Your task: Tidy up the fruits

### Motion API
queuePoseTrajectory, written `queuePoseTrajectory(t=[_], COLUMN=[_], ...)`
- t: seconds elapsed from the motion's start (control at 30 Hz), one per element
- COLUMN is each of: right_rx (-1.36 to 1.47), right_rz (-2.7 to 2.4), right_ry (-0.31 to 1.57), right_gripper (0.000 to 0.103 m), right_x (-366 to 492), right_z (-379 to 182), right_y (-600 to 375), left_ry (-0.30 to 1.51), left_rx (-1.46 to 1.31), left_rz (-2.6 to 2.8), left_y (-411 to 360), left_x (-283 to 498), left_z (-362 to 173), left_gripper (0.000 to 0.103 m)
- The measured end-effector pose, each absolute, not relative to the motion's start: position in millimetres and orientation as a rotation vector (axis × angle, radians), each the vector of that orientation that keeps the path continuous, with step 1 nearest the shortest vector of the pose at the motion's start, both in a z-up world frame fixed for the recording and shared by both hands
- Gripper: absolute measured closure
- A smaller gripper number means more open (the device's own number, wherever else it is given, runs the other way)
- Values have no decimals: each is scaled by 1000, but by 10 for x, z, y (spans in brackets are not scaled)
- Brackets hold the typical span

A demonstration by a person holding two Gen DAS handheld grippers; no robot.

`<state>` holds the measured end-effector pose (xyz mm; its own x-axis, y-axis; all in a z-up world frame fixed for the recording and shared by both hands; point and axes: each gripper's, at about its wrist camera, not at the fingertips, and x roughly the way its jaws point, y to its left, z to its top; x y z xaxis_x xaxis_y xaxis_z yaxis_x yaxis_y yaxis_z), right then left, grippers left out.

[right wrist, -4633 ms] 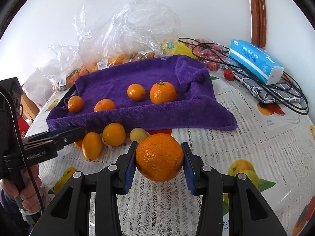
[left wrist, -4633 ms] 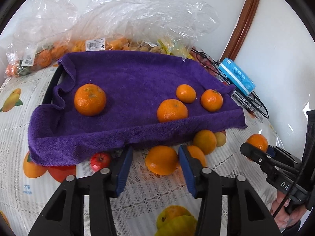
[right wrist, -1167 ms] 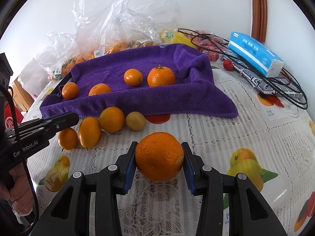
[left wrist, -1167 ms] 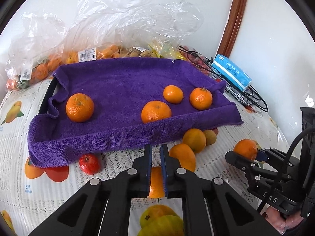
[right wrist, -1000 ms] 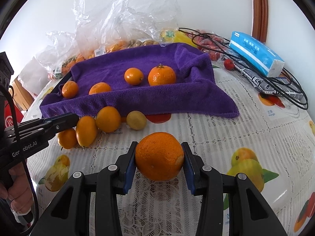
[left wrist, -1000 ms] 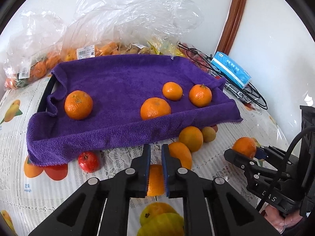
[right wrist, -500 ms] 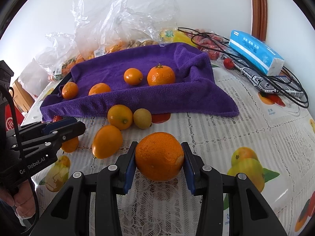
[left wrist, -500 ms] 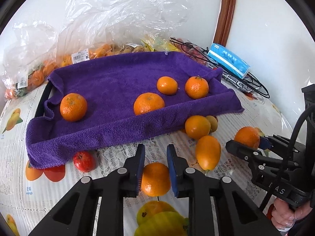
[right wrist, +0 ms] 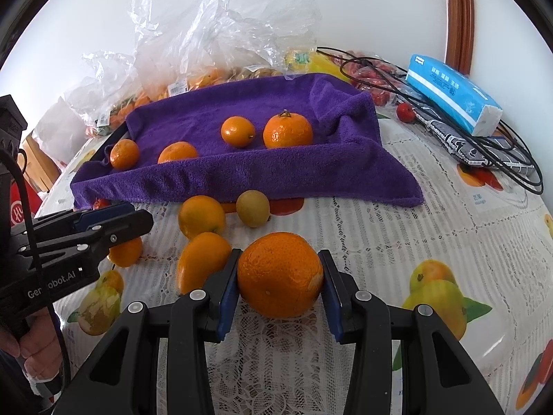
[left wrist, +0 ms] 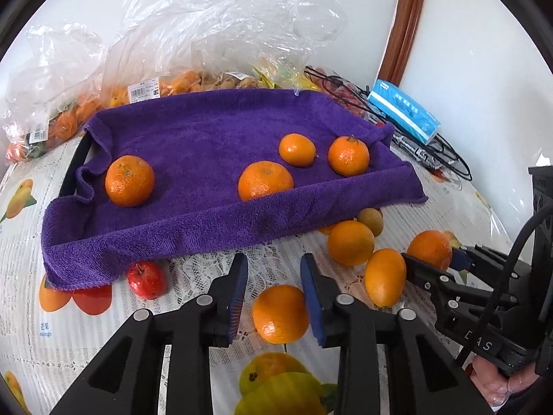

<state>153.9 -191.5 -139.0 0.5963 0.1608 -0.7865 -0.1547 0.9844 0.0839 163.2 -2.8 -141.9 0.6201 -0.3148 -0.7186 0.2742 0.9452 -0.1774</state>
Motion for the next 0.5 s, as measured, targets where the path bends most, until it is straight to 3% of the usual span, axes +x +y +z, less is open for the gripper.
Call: queuePoseTrajectory(t=[0.07, 0.13, 0.2, 0.33, 0.5], right_rx=[2, -4, -11, -17, -10], right_rz=[184, 179, 179, 204, 216], right_ry=[913, 913, 921, 926, 897], right_gripper=[60, 60, 60, 60, 60], right_x=[1538, 1537, 1544, 1551, 1514], right_z=[-1390, -1389, -1400, -1408, -1365], right_y=[-1907, -1896, -1879, -1856, -1876], left_ry=[827, 836, 850, 869, 878], left_rx=[-77, -107, -130, -139, -108], left_rz=[-337, -344, -358, -368, -379], left_y=[19, 63, 79, 61, -6], left_x=[1634, 1653, 1675, 1702, 1684], left_z=[-1401, -1406, -1421, -1480, -1514], left_gripper=[89, 89, 85, 67, 64])
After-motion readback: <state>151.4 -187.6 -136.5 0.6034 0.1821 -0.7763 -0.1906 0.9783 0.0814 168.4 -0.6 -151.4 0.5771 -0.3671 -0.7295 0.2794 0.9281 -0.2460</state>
